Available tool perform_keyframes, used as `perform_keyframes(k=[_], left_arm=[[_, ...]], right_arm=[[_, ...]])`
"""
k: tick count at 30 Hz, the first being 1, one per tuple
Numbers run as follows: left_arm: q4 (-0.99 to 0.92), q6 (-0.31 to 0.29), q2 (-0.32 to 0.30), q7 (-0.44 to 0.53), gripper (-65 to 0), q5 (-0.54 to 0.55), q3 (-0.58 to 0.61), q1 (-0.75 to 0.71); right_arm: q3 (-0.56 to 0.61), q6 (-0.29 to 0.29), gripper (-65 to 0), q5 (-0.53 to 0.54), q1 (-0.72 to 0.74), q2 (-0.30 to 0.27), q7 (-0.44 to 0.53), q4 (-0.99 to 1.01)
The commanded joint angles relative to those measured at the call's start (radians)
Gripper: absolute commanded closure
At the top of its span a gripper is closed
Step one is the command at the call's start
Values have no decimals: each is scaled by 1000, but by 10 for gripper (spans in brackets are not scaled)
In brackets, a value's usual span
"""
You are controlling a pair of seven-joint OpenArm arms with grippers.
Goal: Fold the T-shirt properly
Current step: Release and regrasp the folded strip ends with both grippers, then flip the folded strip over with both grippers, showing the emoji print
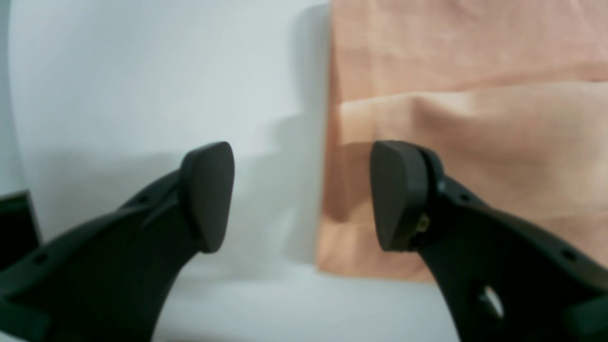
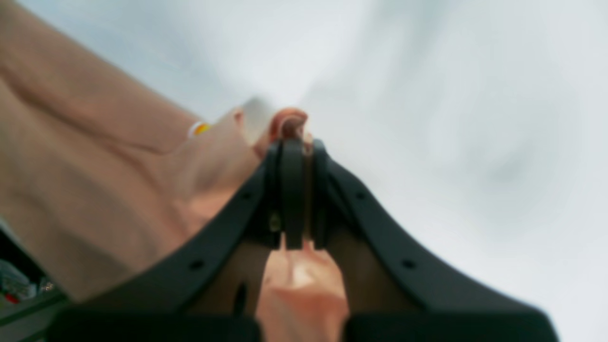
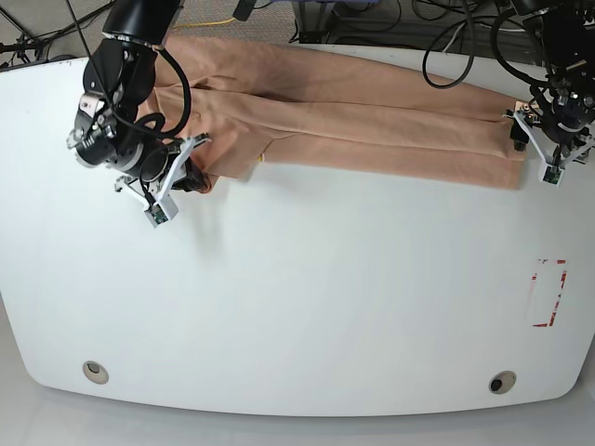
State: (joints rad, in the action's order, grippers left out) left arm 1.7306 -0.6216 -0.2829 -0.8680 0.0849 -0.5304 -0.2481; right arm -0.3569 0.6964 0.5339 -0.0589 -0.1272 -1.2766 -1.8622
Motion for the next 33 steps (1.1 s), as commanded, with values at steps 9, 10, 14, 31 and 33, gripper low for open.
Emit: perform_keyframes(k=[9, 10, 14, 31, 33], left_arm=[[91, 4, 67, 17, -414, 0, 40, 37], [90, 6, 66, 17, -414, 0, 49, 42], [38, 9, 63, 17, -414, 0, 66, 51], [-203, 10, -2, 111, -414, -3, 68, 105], [-205, 10, -2, 111, -414, -3, 68, 105]], right_arm=[[-21, 2, 0, 163, -187, -9, 12, -155], [-34, 2, 0, 179, -200, -9, 12, -155], [-78, 2, 0, 243, -241, -9, 12, -153], [-317, 2, 0, 335, -338, -58, -1, -149], [-342, 2, 0, 334, -333, -68, -1, -138]])
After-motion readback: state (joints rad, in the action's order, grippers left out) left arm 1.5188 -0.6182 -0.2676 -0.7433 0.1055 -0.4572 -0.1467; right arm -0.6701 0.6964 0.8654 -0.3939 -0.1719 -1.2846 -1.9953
